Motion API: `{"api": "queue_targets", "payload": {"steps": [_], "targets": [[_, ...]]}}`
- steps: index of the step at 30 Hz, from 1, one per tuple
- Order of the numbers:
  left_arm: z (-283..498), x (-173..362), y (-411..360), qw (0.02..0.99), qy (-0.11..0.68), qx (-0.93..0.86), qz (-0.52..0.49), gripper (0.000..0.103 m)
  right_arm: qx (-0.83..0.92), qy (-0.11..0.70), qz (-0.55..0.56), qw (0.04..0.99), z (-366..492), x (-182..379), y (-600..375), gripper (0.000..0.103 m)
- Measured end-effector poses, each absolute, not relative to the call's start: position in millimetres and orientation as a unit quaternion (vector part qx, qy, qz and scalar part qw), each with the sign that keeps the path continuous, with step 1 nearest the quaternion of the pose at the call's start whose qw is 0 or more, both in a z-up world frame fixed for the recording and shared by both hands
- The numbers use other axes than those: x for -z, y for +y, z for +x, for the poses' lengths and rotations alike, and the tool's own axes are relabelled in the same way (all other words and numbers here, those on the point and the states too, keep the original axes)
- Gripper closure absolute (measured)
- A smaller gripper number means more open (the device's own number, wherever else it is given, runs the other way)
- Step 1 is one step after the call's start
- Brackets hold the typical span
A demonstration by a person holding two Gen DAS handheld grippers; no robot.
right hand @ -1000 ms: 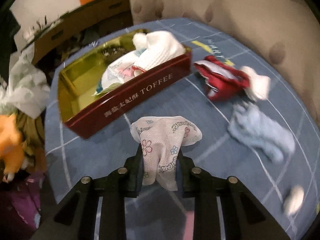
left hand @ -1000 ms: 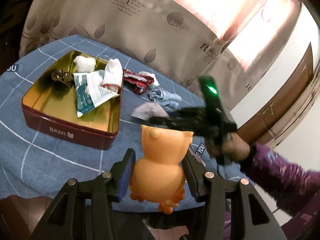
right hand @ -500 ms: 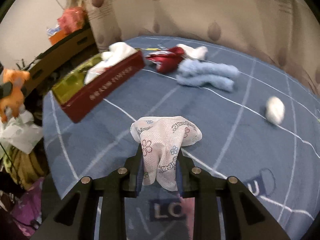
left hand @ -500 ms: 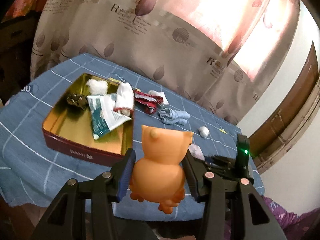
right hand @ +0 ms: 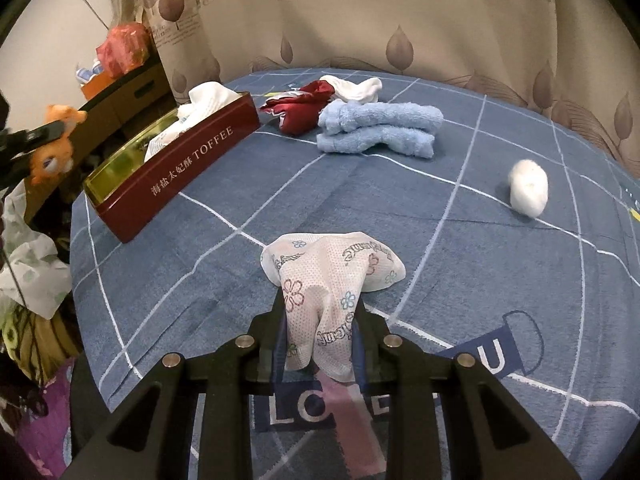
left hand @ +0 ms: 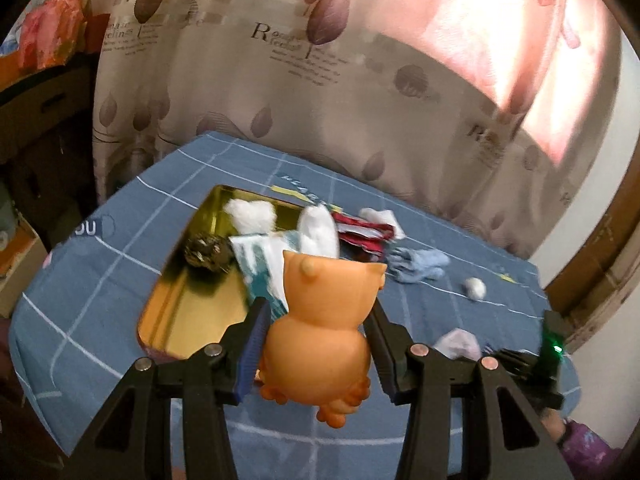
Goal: Organize soft objects
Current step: 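Lift the flowered pad with the right gripper while the left holds the orange toy, then lower the orange toy into the tin and open the left gripper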
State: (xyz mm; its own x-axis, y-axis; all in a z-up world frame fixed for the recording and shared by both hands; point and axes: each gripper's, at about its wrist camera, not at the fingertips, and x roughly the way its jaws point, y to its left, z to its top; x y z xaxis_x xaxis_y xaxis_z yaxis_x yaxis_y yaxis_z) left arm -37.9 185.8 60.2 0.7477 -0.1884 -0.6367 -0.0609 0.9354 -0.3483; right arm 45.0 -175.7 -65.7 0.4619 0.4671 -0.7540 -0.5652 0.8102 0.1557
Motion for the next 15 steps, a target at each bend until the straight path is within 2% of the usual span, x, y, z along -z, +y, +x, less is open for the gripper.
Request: {"api": "queue_targets", "payload": {"steps": [15], "targets": [[68.0, -21.0, 219.7, 0.908, 0.401, -0.027, -0.116, 0.054, -0.305, 0.425, -0.051, 0.851, 46.9, 66.0, -177.7, 0.079]]}}
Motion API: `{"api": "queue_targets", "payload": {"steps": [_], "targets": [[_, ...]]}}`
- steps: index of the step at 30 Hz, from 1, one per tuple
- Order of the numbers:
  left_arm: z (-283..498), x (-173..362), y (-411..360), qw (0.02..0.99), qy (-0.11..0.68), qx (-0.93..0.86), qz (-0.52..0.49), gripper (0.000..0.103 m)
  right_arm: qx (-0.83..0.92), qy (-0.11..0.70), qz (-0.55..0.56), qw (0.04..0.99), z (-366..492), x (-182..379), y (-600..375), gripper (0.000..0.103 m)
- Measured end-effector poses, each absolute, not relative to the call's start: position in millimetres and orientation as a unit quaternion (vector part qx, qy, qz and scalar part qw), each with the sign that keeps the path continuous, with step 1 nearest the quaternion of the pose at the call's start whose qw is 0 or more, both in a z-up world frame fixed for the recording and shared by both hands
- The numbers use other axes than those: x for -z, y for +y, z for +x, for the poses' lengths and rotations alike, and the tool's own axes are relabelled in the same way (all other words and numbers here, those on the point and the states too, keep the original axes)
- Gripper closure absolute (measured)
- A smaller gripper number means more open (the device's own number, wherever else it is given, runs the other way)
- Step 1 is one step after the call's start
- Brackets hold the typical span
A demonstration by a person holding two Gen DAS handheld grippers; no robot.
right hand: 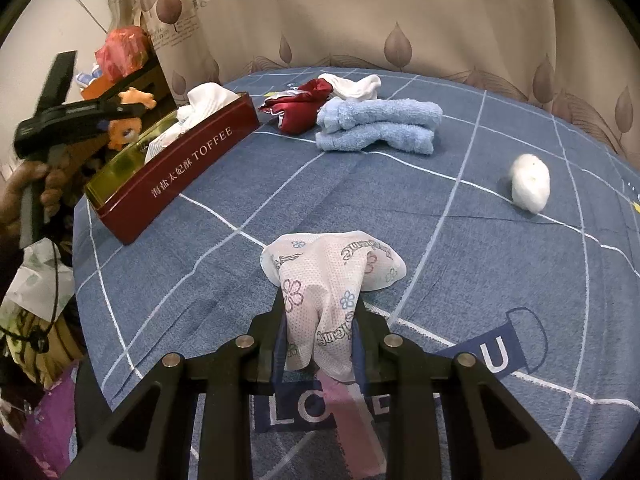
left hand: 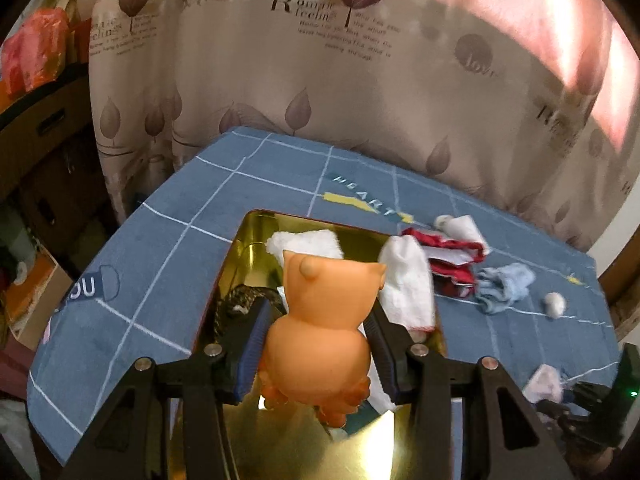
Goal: Organize soft objects
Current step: 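Lower the orange toy into the tin and open the left gripper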
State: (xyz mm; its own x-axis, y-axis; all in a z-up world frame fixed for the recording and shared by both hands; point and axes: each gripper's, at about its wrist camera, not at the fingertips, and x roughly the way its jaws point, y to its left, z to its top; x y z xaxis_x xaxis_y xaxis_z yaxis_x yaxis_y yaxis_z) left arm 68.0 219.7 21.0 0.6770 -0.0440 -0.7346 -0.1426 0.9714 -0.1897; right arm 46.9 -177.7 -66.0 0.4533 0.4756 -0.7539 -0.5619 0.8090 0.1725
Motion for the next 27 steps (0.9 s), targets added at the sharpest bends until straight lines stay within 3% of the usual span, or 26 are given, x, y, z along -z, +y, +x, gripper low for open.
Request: {"api": "queue_targets", "payload": {"steps": [13, 15, 27], "targets": [[104.2, -4.0, 234.5, 0.893, 0.432, -0.057, -0.108, 0.053, -0.308, 0.427, -0.043, 0.849, 48.5, 67.0, -178.7, 0.078], [107.2, -3.0, 235.8, 0.891, 0.437, -0.054, -0.113, 0.047, -0.308, 0.427, -0.043, 0.849, 48.8, 67.1, -178.6, 0.078], [81.9, -36.0, 247.1, 0.903, 0.389, -0.086, -0.160, 0.042, -0.308, 0.427, -0.042, 0.849, 48.5, 67.1, -178.8, 0.078]]}}
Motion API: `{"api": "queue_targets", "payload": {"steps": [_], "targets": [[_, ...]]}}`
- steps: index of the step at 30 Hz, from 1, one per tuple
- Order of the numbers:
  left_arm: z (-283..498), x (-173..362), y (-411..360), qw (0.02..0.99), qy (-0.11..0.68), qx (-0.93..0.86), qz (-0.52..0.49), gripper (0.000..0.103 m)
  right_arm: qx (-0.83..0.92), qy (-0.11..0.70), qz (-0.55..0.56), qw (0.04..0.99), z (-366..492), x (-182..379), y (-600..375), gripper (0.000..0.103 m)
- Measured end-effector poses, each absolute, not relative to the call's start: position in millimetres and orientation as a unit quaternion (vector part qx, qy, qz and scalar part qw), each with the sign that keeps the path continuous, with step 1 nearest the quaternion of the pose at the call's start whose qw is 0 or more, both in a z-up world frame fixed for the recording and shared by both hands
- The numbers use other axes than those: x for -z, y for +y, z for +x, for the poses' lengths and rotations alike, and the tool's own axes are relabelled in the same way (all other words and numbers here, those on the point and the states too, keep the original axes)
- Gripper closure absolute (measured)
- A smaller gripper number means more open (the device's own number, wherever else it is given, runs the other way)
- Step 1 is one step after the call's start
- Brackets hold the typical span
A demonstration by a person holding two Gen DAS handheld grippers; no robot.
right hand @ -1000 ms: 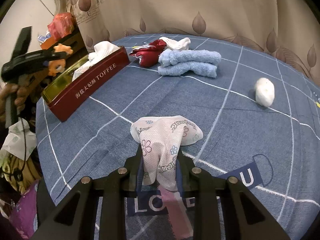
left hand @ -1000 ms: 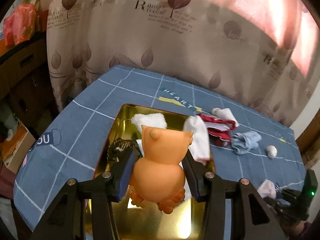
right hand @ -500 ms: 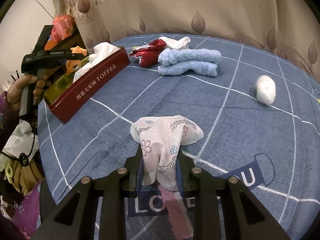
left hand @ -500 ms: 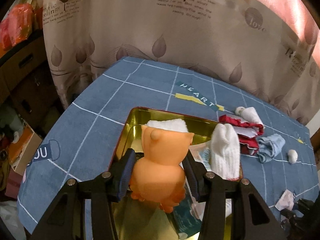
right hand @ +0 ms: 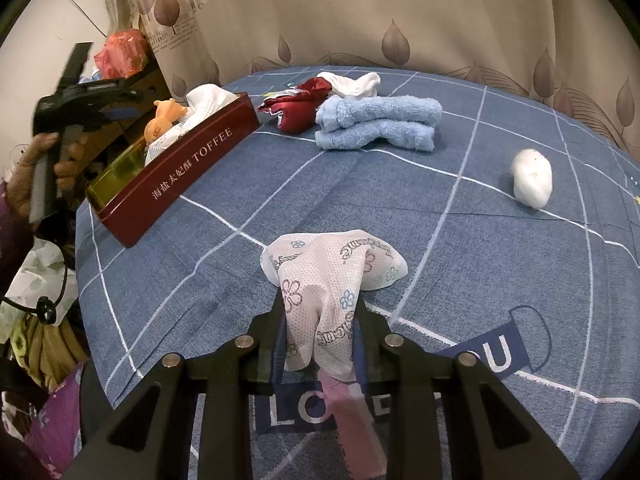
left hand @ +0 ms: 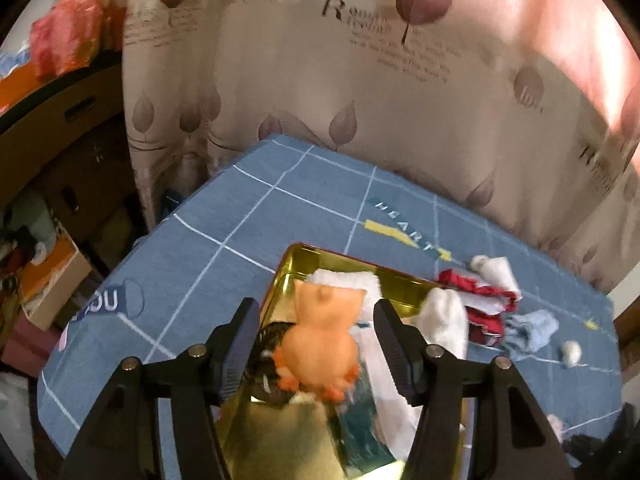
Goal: Organize soft objects
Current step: 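Lower the orange toy into the tin and open the left gripper, then carry the flowered pad over the tin and release it with the right gripper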
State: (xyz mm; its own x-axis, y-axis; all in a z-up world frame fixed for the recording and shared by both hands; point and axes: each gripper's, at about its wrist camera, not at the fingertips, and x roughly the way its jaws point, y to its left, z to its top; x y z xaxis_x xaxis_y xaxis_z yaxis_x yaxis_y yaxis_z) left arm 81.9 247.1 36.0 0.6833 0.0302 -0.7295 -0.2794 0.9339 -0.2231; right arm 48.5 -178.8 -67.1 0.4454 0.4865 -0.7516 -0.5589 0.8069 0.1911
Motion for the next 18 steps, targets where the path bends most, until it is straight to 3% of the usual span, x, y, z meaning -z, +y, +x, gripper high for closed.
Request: {"api": "queue_targets", "payload": {"steps": [6, 18], "targets": [[7.4, -50.9, 227.1, 0.913, 0.343, -0.065, -0.211, 0.038, -0.308, 0.425, -0.035, 0.850, 48.7, 67.4, -180.0, 0.078], [-112.7, -28.9, 190.6, 0.905, 0.355, -0.102, -0.210, 0.038, -0.307, 0.423, -0.046, 0.851, 44.3, 65.8, -176.6, 0.078]]}}
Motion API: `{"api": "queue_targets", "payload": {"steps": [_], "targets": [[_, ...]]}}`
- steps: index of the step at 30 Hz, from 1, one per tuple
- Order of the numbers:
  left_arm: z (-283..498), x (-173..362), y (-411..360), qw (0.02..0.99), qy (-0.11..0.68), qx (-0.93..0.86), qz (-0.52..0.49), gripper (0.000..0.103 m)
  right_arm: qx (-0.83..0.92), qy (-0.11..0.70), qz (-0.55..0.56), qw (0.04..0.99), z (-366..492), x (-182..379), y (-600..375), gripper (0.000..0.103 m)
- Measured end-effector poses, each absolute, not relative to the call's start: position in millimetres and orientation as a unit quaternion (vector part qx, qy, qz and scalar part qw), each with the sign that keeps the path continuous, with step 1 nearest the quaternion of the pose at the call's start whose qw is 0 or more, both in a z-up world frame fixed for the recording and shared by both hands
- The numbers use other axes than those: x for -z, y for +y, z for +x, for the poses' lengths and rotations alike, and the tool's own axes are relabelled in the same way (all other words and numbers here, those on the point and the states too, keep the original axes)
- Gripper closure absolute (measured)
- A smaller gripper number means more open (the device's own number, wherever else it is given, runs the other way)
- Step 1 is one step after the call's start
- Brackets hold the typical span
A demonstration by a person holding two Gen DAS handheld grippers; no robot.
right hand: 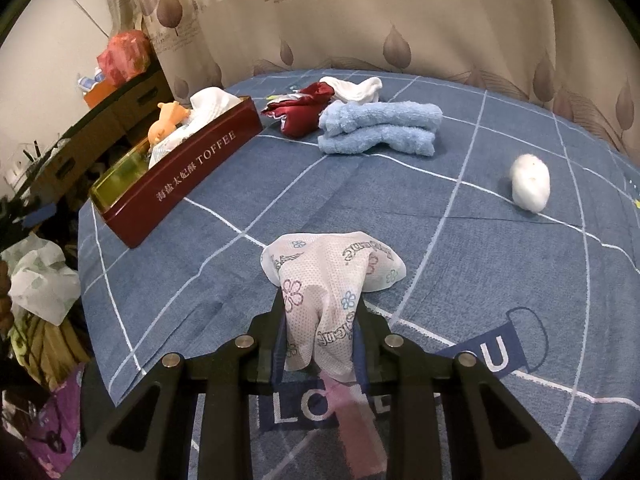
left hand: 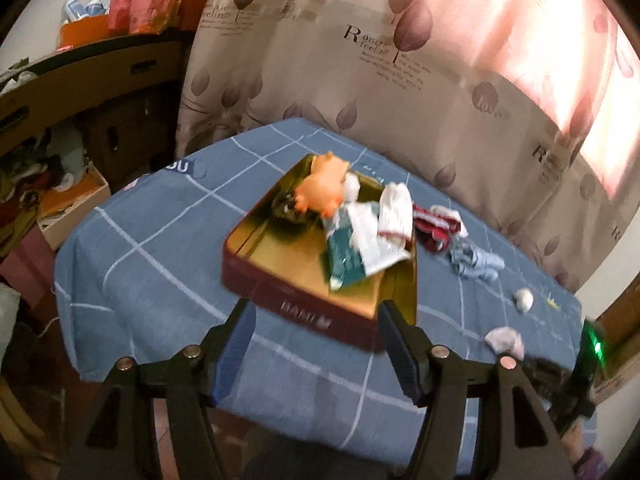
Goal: Organize soft objects
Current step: 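Carry the flowered pad over the tin and release it with the right gripper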
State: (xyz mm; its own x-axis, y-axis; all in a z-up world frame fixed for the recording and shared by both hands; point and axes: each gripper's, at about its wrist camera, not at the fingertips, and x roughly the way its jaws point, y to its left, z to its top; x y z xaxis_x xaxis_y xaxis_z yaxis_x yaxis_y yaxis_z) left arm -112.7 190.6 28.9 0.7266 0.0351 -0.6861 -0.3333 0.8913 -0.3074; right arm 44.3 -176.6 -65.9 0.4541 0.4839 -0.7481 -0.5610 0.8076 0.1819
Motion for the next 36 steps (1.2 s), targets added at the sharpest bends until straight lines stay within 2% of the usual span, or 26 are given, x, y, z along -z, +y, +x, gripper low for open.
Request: {"api": "queue_targets", "payload": {"steps": [7, 15, 18, 25, 36], "targets": [[-122.5, -29.9, 188.1, 0.912, 0.347, -0.136, -0.169, 0.038, -0.354, 0.385, -0.052, 0.851, 21.0, 22.9, -141.4, 0.078], [-127.5, -37.1, 188.7, 0.917, 0.334, -0.170, -0.137, 0.038, -0.445, 0.355, -0.076, 0.819, 23.2, -22.3, -32.9, 0.078], [-132.7, -40.9, 196.3, 0.920, 0.318, -0.177, -0.147, 0.037, -0.467, 0.360, -0.095, 0.802, 21.0, -20.8, 17.0, 0.078], [-125.3, -34.9, 204.5, 0.914, 0.335, -0.168, -0.158, 0.037, -0.473, 0.385, -0.112, 0.785, 27.2, 1.1, 97.3, 0.078], [-124.6, -25.5, 216.6, 0.901, 0.350, -0.176, -0.186, 0.037, -0.451, 0.431, -0.132, 0.770, 40.5, 35.4, 136.2, 0.075]]}}
